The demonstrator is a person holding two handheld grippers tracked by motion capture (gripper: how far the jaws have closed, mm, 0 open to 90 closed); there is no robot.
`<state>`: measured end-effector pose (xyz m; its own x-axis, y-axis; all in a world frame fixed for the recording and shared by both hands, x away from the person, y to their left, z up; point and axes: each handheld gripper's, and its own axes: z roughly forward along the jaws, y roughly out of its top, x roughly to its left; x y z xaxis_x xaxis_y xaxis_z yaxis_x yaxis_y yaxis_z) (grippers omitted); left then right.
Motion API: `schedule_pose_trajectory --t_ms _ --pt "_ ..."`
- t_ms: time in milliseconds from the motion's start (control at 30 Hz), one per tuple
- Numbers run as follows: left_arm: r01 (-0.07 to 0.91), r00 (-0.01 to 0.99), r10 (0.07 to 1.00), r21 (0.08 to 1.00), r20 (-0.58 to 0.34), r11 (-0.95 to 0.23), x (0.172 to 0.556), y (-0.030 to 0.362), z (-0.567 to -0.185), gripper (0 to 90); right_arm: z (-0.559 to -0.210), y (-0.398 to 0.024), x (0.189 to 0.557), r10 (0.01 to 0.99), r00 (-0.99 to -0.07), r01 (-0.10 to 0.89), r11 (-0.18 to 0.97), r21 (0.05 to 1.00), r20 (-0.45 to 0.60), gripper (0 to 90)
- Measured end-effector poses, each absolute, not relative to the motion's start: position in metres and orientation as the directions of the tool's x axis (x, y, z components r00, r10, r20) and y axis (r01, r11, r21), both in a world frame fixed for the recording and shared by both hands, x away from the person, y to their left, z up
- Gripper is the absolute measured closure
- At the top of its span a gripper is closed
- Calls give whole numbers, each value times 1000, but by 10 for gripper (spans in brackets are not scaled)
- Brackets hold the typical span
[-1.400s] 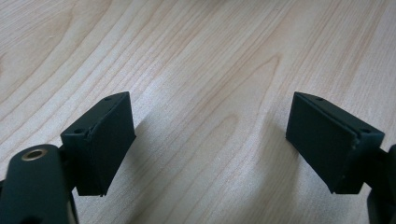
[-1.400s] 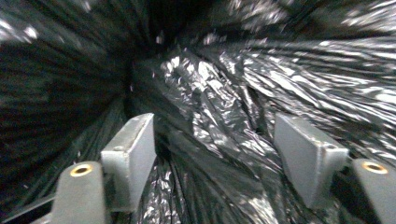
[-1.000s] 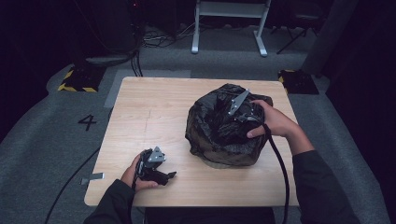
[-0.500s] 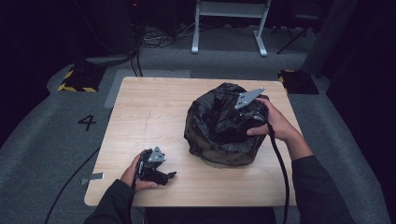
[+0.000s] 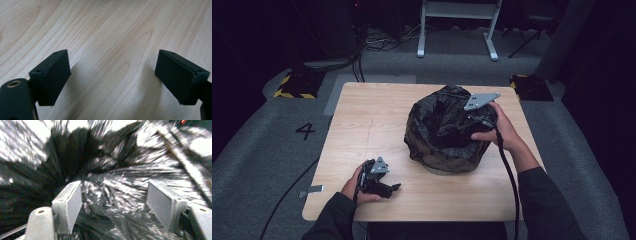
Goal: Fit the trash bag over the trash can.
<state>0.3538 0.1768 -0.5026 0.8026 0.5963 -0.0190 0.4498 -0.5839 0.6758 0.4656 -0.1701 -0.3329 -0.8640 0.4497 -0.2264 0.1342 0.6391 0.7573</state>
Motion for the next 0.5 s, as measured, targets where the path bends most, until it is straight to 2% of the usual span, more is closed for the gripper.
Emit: schedule_pose_trajectory --t_ms 100,500 --pt "450 802 597 676 -19 -584 354 177 -503 131 -330 -176 464 480 -854 140 583 801 -201 292" --pt "449 803 595 677 -21 -583 354 177 -503 131 -323 -191 452 501 -848 147 537 831 -174 248"
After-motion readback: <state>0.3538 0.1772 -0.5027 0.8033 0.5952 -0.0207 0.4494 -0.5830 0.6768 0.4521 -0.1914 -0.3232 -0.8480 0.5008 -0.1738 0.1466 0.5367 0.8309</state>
